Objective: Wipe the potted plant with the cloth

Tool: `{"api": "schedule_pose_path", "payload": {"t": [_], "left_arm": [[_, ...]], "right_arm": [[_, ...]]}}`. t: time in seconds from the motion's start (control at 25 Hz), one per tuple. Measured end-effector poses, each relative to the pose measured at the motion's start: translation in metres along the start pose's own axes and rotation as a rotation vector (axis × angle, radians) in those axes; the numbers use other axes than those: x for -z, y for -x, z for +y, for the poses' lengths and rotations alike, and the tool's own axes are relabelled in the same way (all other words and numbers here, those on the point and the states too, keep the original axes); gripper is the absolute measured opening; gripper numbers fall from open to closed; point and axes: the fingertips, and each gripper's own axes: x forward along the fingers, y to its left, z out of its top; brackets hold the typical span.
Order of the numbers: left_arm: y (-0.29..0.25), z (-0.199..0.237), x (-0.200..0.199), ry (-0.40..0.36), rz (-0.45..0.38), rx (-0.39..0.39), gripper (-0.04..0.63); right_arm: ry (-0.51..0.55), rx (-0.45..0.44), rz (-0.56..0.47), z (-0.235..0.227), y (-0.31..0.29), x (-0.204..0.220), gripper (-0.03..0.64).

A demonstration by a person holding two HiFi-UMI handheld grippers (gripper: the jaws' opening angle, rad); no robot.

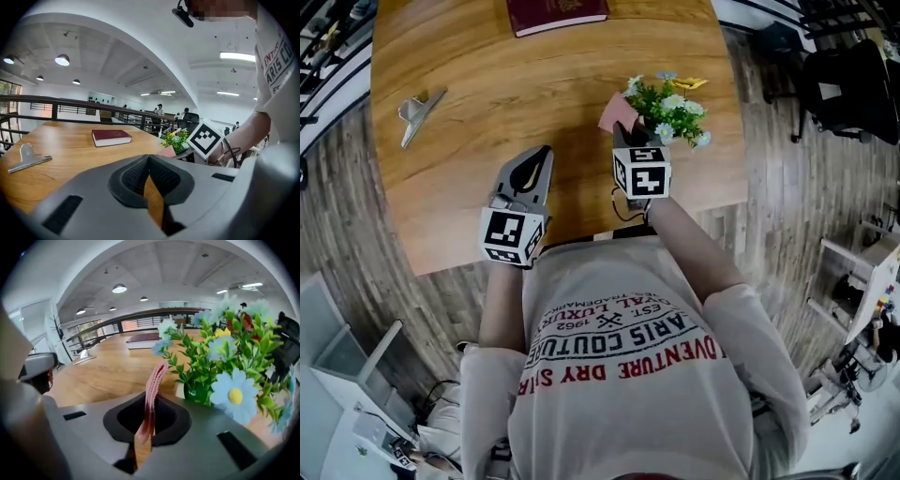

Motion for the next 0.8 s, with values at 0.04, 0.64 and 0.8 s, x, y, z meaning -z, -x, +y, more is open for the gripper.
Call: {"api": "schedule_pose_path", "payload": {"t": [0.04,0.64,0.8], "left_arm": [[0.001,-0.002,0.002,-0.001,0.005,0.008,0.017],[-0.011,-0.012,0.019,-0.003,0.035,0.084,0.016],[-0.022,-0.02,0.016,-0.053,0.05,0.123,0.016]], "right_arm": [[-0.037,0.014,0.0,-0.001,-0.002,0.001,0.037],[-0.602,0.122,-0.011,-0.054,0.021,0.042,0.037],[-0.574,0.13,-0.005,-0.061,0.028,0.049,0.037]]}}
